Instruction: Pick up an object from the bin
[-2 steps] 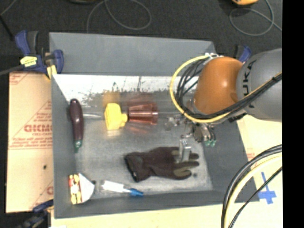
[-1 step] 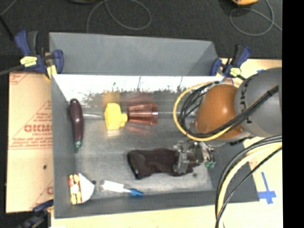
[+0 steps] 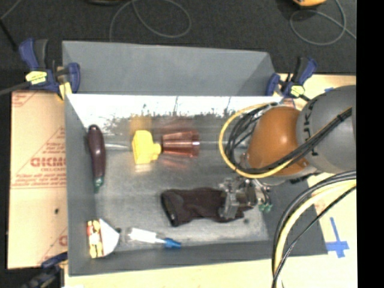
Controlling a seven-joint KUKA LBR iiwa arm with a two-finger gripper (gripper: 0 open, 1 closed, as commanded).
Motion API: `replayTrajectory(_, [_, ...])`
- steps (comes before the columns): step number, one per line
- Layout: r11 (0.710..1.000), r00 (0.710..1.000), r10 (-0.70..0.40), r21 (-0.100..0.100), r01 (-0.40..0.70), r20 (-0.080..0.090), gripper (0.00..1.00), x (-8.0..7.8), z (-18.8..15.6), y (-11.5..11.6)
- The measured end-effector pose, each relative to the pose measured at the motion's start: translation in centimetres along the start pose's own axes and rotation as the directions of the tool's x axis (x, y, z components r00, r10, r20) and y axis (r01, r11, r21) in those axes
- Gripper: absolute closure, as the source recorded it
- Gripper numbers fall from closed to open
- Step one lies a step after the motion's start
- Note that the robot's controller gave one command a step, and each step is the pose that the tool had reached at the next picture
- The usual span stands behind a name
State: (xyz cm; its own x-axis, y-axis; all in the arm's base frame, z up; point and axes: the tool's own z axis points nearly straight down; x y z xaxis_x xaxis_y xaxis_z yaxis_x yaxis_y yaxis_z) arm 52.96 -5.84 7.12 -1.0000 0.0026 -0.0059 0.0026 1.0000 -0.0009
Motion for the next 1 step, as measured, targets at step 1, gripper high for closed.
replayTrajectory(1, [1.0, 1.0, 0.004, 0.002, -0.004, 0.006, 1.0, 0.02, -18.9, -0.09])
